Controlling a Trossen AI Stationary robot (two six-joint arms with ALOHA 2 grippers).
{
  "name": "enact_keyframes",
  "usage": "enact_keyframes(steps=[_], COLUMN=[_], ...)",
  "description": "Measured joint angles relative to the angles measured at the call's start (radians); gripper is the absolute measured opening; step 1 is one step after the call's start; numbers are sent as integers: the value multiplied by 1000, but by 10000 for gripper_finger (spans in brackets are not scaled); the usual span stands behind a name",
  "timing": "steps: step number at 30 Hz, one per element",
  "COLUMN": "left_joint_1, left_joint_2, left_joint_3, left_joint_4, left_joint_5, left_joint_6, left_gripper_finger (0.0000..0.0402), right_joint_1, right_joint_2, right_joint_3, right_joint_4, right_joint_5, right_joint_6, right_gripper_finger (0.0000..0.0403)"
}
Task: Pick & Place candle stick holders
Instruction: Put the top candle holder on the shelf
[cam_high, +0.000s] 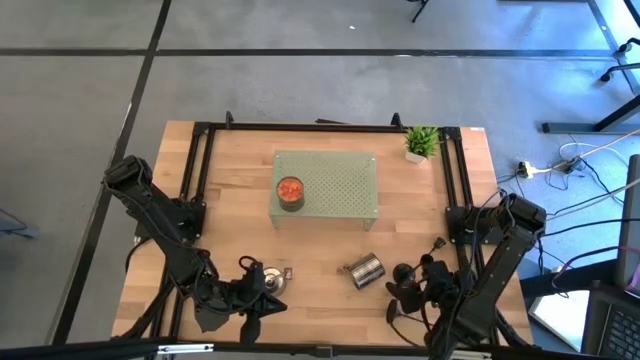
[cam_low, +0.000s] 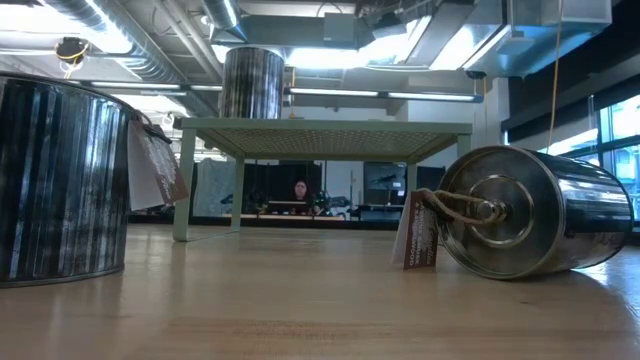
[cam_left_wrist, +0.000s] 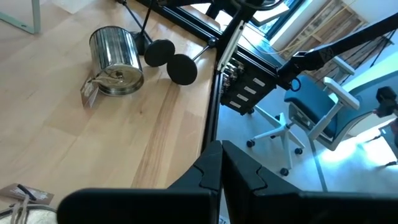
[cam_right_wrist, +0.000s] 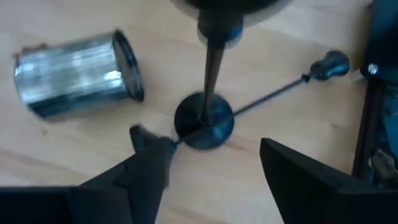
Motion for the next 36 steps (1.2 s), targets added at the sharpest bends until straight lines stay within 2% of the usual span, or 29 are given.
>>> enact_keyframes(steps=[23, 28, 36], left_joint_1=[0, 0, 0], left_joint_2=[0, 0, 0], left_joint_3=[0, 0, 0], left_joint_4=[5, 5, 5], left_joint_5=[5, 5, 5], left_joint_6=[-10, -14, -18], left_gripper_finger=[2, 2, 2], right_joint_1=[-36, -46, -63], right_joint_2=[2, 2, -1], right_joint_3=[-48, -68, -112], right_joint_4=[-23, -12, 33], right_joint_5=[101, 140, 200], right_joint_6=[15, 15, 8], right_gripper_finger=[237, 192, 73])
